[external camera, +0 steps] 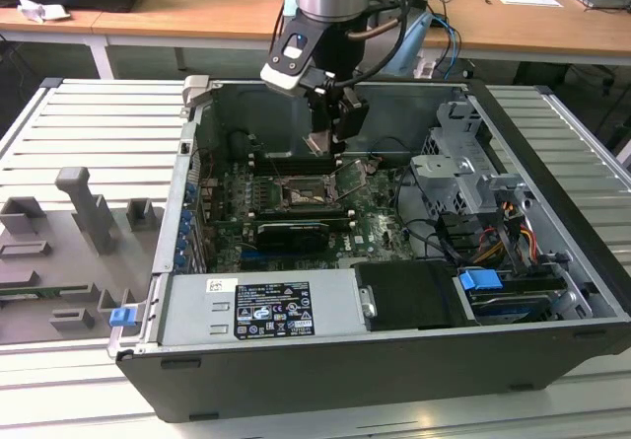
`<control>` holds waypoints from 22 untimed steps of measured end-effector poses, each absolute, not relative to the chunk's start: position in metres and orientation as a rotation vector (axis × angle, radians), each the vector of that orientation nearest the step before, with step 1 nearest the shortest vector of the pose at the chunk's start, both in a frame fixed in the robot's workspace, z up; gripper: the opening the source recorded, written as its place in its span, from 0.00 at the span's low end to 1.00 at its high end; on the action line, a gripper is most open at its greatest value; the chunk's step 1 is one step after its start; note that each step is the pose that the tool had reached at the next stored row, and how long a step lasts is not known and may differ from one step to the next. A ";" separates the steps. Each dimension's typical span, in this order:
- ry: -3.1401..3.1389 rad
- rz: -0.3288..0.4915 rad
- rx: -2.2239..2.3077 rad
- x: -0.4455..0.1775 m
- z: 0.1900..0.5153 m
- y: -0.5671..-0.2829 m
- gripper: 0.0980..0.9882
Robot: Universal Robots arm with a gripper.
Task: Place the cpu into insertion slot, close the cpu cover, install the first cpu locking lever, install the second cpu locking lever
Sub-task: 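Place the cpu into insertion slot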
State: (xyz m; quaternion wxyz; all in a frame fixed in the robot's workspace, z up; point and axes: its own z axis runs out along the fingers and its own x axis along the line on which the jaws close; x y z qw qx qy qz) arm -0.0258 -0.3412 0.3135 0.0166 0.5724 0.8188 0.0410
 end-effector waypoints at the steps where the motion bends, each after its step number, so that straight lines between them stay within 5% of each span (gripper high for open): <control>1: 2.545 0.127 1.780 -0.026 0.313 -0.341 0.48; 22: 2.502 0.126 1.837 -0.026 0.296 -0.341 0.48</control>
